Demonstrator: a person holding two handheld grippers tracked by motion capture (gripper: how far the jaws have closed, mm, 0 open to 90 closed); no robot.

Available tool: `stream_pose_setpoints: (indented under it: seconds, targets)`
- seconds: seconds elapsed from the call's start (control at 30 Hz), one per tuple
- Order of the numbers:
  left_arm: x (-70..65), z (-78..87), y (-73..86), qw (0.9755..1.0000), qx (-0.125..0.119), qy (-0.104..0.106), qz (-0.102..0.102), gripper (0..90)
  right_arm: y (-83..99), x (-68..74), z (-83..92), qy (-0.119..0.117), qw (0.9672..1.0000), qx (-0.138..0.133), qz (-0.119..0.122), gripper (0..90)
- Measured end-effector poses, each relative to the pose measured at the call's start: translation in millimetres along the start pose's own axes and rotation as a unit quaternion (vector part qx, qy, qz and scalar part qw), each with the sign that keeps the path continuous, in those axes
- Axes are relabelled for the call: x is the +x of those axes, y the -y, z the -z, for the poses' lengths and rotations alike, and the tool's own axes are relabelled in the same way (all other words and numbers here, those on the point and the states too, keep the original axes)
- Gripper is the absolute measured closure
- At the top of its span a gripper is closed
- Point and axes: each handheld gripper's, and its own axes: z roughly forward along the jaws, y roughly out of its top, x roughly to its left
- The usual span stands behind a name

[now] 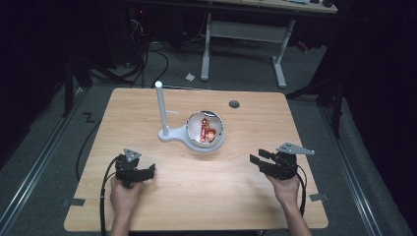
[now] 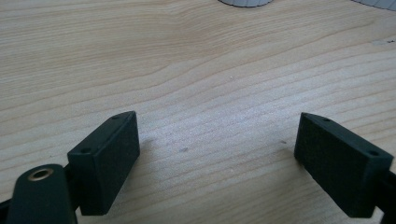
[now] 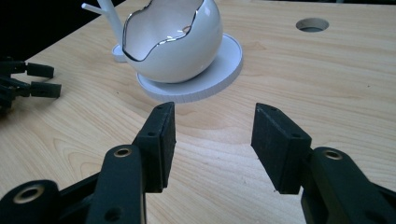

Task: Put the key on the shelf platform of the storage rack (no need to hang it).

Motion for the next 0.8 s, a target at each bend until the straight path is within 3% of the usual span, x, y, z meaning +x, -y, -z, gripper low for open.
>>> stream_pose_setpoints:
  seconds: [0.5,0.8]
  targets:
    - [0.0,0.0,0.0,1.0000,0.000,0.000,0.000,14.5,9.5,-2.1,-10.6,0.002,0.9999,0.015,-0.008,49.3]
    - [0.0,0.0,0.0,1.0000,0.000,0.000,0.000,14.5,20.3,-5.0,-21.3,0.024,0.9989,0.040,-0.008,48.7]
